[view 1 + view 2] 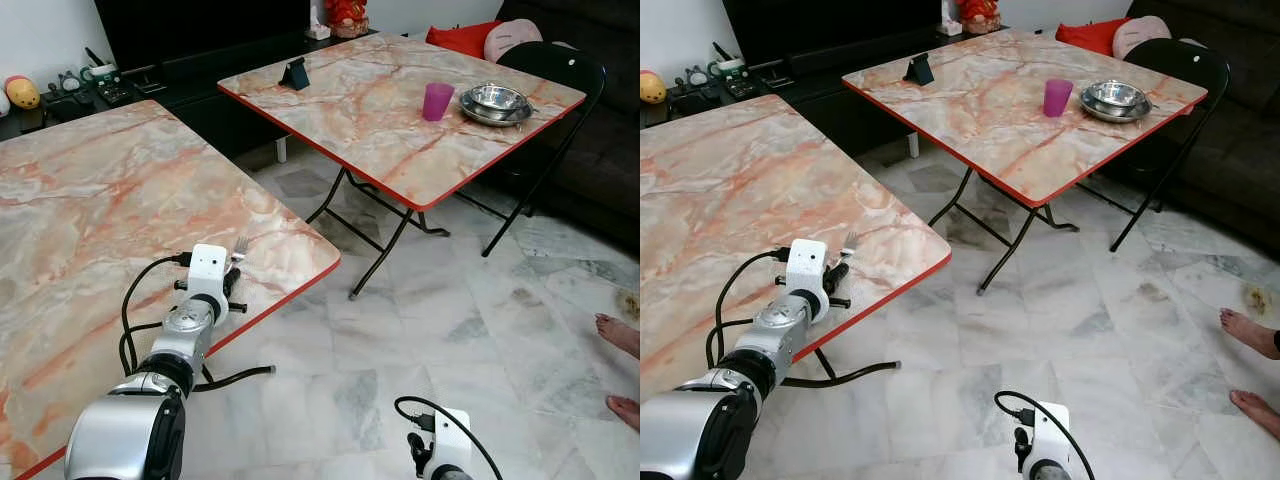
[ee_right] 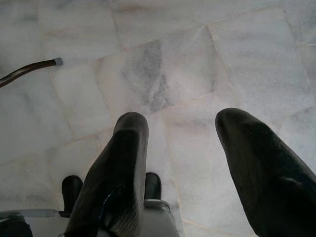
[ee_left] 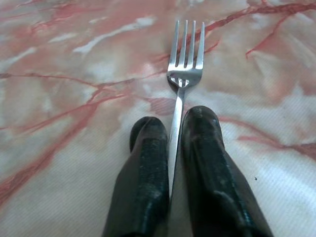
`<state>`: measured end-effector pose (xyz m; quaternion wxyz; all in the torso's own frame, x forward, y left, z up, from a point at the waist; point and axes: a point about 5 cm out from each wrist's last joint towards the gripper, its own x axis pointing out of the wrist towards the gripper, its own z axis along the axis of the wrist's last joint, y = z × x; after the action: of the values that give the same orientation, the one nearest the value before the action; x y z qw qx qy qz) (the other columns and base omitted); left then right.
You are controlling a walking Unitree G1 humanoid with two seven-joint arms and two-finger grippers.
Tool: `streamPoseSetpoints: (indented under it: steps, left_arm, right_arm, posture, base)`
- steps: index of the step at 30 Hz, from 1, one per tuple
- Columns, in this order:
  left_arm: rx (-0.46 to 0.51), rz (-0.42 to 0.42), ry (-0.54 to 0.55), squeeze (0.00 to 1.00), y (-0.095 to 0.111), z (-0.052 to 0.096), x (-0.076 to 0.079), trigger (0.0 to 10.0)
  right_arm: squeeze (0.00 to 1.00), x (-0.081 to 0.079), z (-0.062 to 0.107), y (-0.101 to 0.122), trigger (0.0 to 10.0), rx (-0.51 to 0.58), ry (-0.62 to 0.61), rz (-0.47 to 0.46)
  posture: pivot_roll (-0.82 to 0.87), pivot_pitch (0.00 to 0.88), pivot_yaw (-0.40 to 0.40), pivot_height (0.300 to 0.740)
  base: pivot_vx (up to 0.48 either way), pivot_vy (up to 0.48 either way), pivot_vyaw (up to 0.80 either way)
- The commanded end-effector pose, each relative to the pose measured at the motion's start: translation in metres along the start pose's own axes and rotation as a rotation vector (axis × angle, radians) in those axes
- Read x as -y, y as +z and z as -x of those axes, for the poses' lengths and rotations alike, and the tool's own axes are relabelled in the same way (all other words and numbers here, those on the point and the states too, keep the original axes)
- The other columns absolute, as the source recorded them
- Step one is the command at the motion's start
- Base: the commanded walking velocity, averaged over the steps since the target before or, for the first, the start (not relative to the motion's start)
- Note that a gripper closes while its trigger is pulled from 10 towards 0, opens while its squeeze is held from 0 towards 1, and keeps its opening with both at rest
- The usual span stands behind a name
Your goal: Setting the table
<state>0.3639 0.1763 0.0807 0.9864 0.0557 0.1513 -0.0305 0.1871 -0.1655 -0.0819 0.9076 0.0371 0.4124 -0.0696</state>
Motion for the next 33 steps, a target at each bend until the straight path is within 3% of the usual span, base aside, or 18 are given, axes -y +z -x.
streamPoseSetpoints:
  steps: [1, 15, 18, 19, 20, 21, 29, 33]
  left_arm:
    - [-0.047, 0.003, -0.018, 0.0, -0.014, 0.003, 0.005, 0.0]
    - [0.0, 0.024, -0.015, 0.0, -0.011, 0.004, 0.003, 0.0]
    - [0.041, 0.04, 0.019, 0.0, -0.007, 0.004, -0.003, 0.0]
    - [0.095, 0.056, 0.049, 0.0, -0.001, 0.005, -0.009, 0.0]
    - [0.109, 0.06, 0.056, 0.0, 0.001, 0.005, -0.01, 3.3]
    - [0.146, 0.068, 0.057, 0.0, 0.004, 0.006, -0.011, 10.0]
    - [0.321, 0.131, 0.08, 0.0, 0.004, 0.025, -0.021, 10.0]
    - [0.36, 0.103, 0.038, 0.0, -0.004, 0.039, -0.015, 10.0]
  right_arm:
    - [0.0, 0.001, 0.001, -0.003, 10.0, -0.006, -0.002, 0.011]
    - [0.0, 0.001, 0.001, -0.003, 10.0, -0.005, -0.006, 0.005]
    - [0.0, 0.001, 0.001, -0.003, 10.0, -0.005, -0.009, 0.002]
    - [0.0, 0.001, 0.001, -0.004, 10.0, -0.005, -0.014, -0.005]
    - [0.0, 0.001, 0.001, -0.004, 10.0, -0.004, -0.015, -0.007]
    - [0.0, 0.001, 0.001, -0.004, 10.0, -0.004, -0.016, -0.007]
    - [0.0, 0.002, 0.001, -0.004, 10.0, -0.004, -0.021, -0.007]
    - [0.0, 0.003, 0.002, -0.005, 10.0, -0.004, -0.028, -0.011]
  posture:
    - [0.01, 0.0, -0.059, 0.74]
    - [0.02, 0.0, -0.061, 0.74]
    - [0.01, 0.0, -0.057, 0.74]
    - [0.01, 0.0, -0.057, 0.74]
    - [0.01, 0.0, -0.057, 0.74]
    - [0.01, 0.0, -0.056, 0.74]
    - [0.02, 0.0, -0.055, 0.74]
    - [0.02, 0.0, -0.055, 0.74]
  base:
    - [0.0, 0.0, 0.0]
    - [0.0, 0.0, 0.0]
    - [0.0, 0.0, 0.0]
    - [0.0, 0.0, 0.0]
    - [0.0, 0.0, 0.0]
    - [0.0, 0.0, 0.0]
    - [0.0, 0.0, 0.0]
    - [0.0, 0.0, 0.0]
